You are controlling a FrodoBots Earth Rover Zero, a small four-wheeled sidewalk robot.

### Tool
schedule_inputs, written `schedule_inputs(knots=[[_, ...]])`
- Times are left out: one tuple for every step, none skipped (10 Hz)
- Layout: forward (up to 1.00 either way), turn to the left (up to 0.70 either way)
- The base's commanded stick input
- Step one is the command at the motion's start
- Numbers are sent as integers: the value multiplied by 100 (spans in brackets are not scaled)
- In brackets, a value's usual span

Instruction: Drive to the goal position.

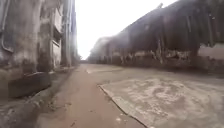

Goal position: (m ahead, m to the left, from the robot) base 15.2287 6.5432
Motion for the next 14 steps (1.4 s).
schedule_inputs(knots=[[0, 0], [0, 0], [0, 0], [32, 0], [95, 0], [100, 0], [100, 0], [100, 0], [100, 0], [100, 0], [100, 0], [100, 0], [100, 0], [100, 0]])
